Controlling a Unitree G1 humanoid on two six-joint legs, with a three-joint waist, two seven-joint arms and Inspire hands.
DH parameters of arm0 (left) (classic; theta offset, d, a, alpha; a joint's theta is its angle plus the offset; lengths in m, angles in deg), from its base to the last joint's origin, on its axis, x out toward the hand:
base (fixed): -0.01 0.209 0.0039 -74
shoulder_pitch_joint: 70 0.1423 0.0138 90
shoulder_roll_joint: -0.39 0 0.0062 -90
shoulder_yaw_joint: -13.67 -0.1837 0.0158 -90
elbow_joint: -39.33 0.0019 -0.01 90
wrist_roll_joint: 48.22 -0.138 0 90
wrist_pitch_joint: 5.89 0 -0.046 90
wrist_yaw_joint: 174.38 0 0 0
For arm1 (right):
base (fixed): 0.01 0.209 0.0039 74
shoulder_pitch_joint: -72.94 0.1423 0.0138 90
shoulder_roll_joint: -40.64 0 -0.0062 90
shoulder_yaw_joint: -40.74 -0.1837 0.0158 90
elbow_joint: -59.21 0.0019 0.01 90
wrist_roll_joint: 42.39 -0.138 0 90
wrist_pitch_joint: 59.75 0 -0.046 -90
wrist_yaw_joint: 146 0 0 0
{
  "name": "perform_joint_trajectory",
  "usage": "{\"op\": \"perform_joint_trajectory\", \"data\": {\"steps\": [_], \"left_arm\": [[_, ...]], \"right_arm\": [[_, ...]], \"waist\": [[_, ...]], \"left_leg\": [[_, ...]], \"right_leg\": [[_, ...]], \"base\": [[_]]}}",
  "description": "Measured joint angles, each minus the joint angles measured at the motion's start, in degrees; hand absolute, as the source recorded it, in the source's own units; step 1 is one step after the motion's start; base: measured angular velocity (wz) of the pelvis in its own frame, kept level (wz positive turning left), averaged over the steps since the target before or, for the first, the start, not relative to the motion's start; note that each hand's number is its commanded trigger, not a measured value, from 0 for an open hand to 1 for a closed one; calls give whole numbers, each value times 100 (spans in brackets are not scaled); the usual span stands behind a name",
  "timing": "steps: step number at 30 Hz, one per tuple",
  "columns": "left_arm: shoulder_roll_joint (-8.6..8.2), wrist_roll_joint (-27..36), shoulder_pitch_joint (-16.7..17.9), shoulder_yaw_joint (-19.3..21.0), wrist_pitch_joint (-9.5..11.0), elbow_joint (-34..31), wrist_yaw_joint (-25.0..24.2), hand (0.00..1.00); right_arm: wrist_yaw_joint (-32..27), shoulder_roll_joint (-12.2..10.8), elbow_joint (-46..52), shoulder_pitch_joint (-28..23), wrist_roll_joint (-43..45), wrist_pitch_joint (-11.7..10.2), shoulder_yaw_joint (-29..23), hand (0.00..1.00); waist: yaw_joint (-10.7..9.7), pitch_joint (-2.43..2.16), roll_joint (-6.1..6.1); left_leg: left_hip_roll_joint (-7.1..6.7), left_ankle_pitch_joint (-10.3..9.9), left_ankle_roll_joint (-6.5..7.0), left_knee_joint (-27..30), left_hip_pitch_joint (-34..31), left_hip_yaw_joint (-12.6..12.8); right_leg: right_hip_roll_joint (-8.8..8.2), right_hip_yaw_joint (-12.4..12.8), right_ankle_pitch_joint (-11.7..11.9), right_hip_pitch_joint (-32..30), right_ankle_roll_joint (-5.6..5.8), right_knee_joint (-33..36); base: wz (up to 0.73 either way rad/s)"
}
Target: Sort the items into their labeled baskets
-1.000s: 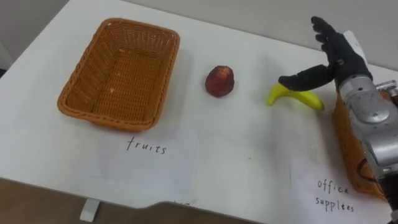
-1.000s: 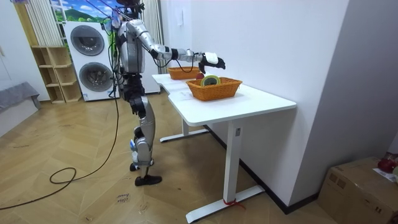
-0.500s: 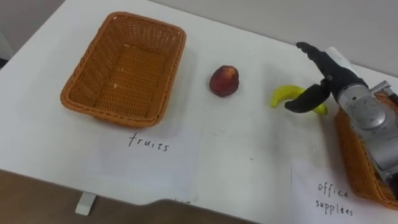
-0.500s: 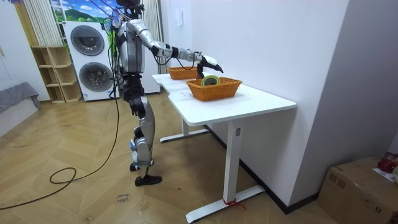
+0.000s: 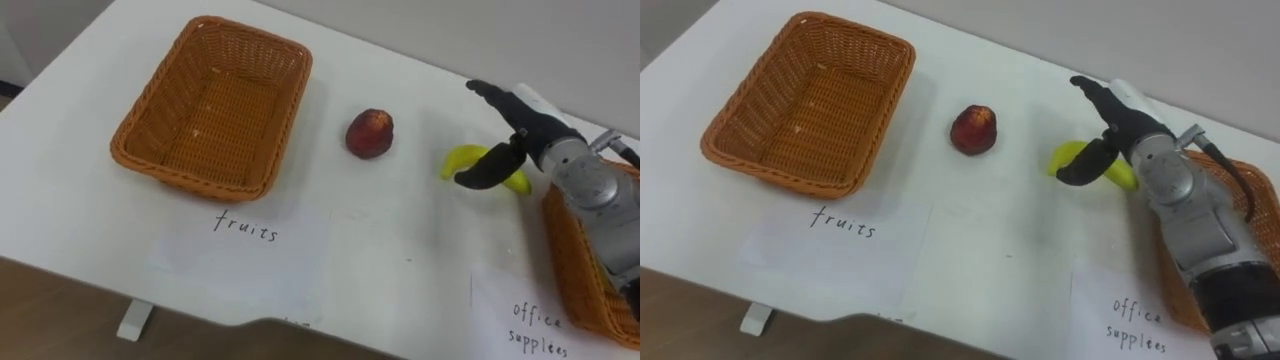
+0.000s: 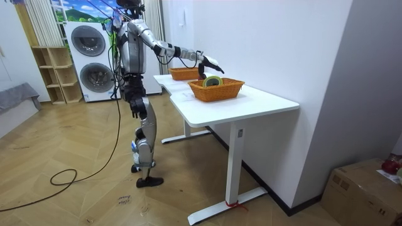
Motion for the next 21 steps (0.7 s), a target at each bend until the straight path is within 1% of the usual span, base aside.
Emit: {"op": "perform_joint_trajectory", "data": {"steps": [2,8,11,12,14,16,18,21], "left_arm": [[4,5,0,0,1,3,-3,0],[4,128,5,-9,76,2,25,0],[12,140,4,-12,101,-3,57,0],[17,136,-3,-19,101,-3,63,0],[21,148,-23,-46,101,-6,70,0],[62,181,-66,-253,101,-4,75,0],[62,180,-91,-309,100,-2,75,0],[82,182,-111,-352,98,2,75,0]], "right_arm": [[5,0,7,0,26,-1,0,0],[180,0,7,1,657,-4,26,0],[192,0,0,2,872,-3,150,0],[204,0,-20,2,912,-3,180,0],[205,-1,-135,19,1086,-5,243,0],[218,-2,-411,30,1157,4,397,0],[267,-2,-498,29,1246,9,472,0],[265,-1,-482,75,1289,0,465,0]], "waist": [[3,2,3],[20,9,11],[22,11,13],[34,26,33],[73,42,54],[116,62,80],[120,85,111],[116,83,117]], "left_leg": [[0,0,0,-7,0,-3],[0,0,0,-5,1,15],[0,0,0,-8,-9,-18],[-1,0,0,-7,-14,-21],[-5,0,0,-5,-24,-26],[-10,0,0,2,-46,-34],[-14,0,1,4,-76,-51],[-8,1,-2,6,-106,-71]], "right_leg": [[2,2,0,-3,0,-2],[1,-3,0,-2,0,-2],[1,-32,0,-2,0,-8],[0,-34,0,-2,0,-10],[-1,-37,0,-2,0,-10],[-5,-59,0,-2,0,-9],[-10,-81,0,-15,0,-10],[-2,-86,0,-51,0,-8]], "base": [[0],[0],[0],[0],[0],[5],[3],[0]]}}
